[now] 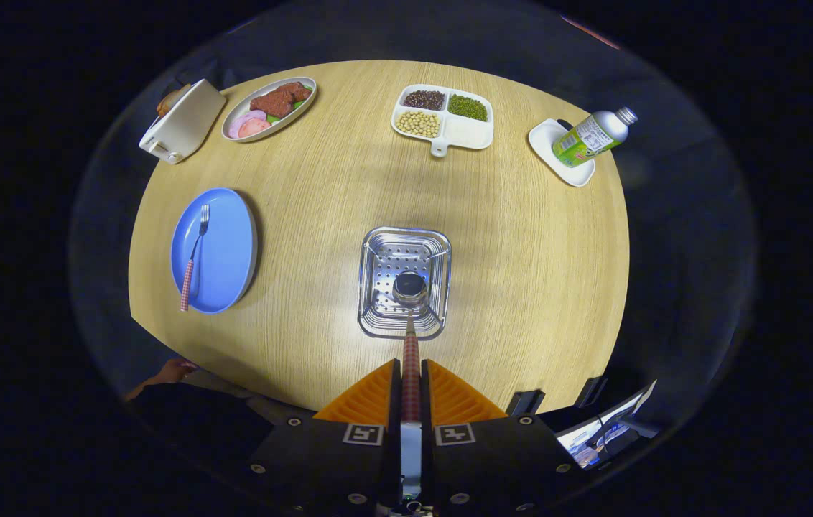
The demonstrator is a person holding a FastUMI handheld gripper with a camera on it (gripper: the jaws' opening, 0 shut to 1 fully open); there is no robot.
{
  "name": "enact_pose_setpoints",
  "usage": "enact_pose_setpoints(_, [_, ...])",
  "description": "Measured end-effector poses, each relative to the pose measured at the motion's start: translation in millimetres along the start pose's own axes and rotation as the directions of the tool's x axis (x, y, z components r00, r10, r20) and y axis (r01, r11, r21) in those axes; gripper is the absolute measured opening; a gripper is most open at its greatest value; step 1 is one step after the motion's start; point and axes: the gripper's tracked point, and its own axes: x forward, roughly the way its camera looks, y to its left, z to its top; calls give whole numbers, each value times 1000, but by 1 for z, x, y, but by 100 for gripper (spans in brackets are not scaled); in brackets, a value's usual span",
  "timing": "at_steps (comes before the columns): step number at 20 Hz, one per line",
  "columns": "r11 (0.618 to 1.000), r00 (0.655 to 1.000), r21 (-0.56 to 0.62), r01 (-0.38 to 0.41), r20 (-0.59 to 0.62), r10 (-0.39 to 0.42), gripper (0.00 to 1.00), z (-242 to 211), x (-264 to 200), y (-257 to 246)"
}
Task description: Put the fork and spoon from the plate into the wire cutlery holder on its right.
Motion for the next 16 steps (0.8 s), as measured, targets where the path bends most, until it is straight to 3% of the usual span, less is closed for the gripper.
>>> enact_pose_setpoints(9, [998,987,64,-11,162,0,17,36,-3,-3])
enact_pose_setpoints(11, [997,979,77,-29,205,12,22,41,-10,4])
enact_pose_setpoints(13, [995,970,84,-52,242,31,30,46,-18,16])
enact_pose_setpoints(16, [991,957,79,-109,276,83,53,49,-28,48])
